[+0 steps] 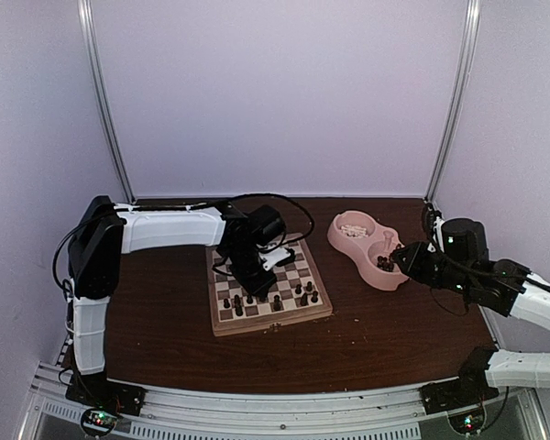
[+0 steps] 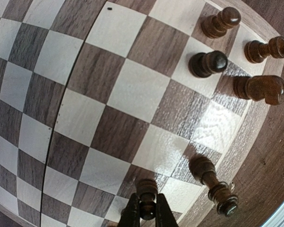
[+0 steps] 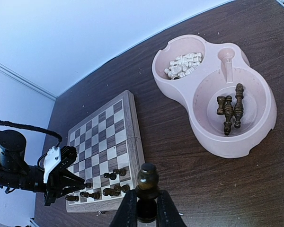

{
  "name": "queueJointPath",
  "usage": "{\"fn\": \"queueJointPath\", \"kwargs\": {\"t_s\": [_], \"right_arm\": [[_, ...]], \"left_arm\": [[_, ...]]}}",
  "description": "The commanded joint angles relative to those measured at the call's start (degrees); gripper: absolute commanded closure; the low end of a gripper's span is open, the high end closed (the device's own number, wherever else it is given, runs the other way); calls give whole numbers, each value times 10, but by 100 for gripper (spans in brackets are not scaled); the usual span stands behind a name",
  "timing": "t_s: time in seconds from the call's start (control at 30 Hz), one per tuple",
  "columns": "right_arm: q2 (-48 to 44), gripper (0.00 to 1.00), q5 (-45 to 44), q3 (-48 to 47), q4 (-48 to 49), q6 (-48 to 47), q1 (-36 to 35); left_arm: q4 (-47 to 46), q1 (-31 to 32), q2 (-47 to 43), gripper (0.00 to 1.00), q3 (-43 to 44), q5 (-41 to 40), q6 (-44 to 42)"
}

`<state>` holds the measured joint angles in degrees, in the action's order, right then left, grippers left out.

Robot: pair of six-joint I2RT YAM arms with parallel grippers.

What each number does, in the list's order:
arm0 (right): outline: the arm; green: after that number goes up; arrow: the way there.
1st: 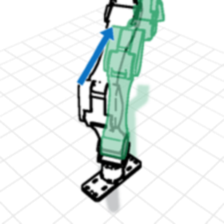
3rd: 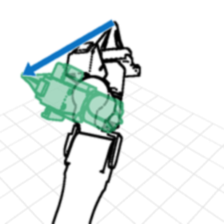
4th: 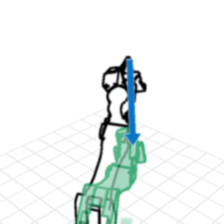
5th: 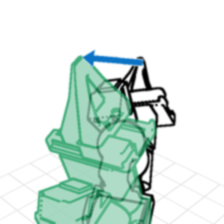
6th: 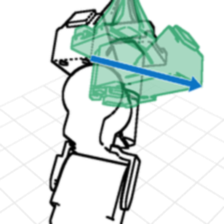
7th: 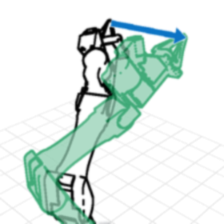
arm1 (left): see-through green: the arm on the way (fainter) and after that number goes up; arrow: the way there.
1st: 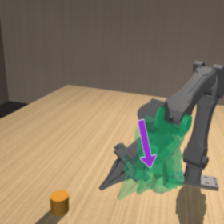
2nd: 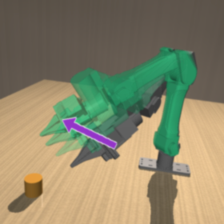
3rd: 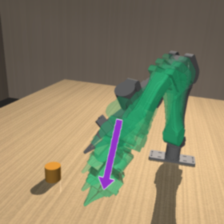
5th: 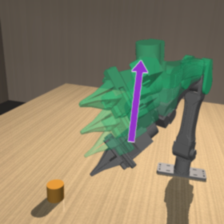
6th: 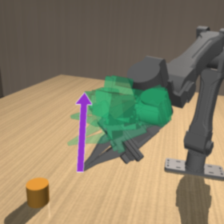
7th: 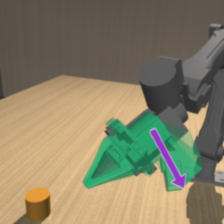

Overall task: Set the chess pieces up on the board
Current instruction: Place the pawn at e7.

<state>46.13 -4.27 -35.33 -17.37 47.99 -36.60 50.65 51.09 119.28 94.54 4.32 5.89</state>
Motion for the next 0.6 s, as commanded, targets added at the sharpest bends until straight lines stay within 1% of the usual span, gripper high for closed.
{"fn": "queueJointPath", "kwargs": {"t_s": [0.0,0.1,0.17,0.33,0.47,0.57], "right_arm": [[2,94,-1,-16,6,-3,2],[4,94,0,-18,7,-4,2],[7,94,1,-19,8,-4,2],[8,94,4,-20,9,-3,1],[8,94,3,-19,8,-5,1],[10,94,8,-23,9,-14,2]], "left_arm": [[-2,1,7,98,12,7,-4],[-3,1,7,82,11,3,-1],[-2,1,6,76,12,0,0],[-1,1,4,74,18,-10,1],[4,1,1,69,25,-6,2],[10,1,-12,67,28,-11,9]]}}
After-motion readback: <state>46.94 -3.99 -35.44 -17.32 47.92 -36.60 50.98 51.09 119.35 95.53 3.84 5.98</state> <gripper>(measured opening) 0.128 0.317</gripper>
